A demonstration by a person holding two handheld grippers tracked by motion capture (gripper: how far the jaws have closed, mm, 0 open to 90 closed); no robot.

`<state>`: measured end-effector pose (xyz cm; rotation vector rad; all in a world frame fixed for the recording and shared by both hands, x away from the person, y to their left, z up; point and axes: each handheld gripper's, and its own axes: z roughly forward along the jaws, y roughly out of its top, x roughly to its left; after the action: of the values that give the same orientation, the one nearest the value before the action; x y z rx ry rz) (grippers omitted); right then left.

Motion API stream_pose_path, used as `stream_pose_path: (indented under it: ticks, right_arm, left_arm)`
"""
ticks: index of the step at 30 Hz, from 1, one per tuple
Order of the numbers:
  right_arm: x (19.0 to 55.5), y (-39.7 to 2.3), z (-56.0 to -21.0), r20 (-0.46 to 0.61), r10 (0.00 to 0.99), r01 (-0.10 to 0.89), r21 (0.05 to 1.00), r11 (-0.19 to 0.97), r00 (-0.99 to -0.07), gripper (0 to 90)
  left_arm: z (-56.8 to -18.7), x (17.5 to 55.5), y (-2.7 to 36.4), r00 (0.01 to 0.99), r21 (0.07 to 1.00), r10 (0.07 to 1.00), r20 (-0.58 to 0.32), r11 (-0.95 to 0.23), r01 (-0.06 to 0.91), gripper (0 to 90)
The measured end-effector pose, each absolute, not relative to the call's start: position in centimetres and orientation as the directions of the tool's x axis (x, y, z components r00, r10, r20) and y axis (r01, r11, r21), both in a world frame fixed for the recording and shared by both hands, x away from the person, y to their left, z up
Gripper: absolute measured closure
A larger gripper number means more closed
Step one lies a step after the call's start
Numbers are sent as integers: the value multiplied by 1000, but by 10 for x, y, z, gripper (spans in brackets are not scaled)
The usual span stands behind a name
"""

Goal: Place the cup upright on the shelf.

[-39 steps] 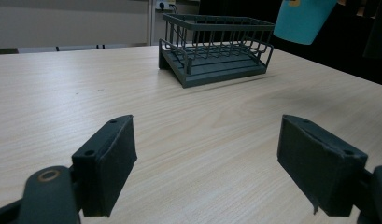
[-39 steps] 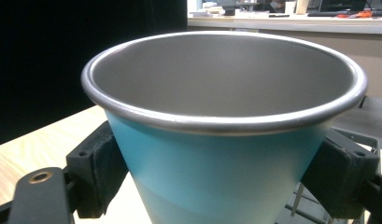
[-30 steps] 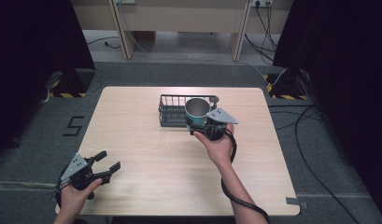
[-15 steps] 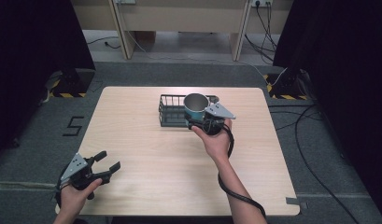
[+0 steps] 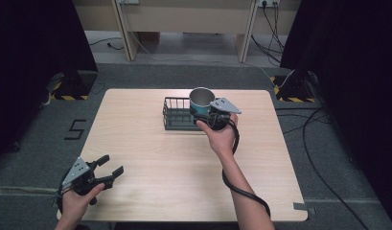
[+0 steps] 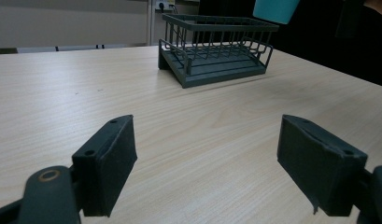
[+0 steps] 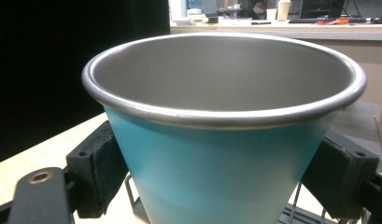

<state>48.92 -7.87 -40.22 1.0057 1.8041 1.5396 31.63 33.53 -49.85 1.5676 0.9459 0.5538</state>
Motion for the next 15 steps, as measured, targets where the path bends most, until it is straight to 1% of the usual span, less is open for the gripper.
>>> stream_pose_path:
  ticks: [15]
  right_arm:
    - [510,-74,-394,62,839,193,980,52,-541,171]
  left_arm:
    - [-498,316,335,562,964,813,-151,-6,267,189]
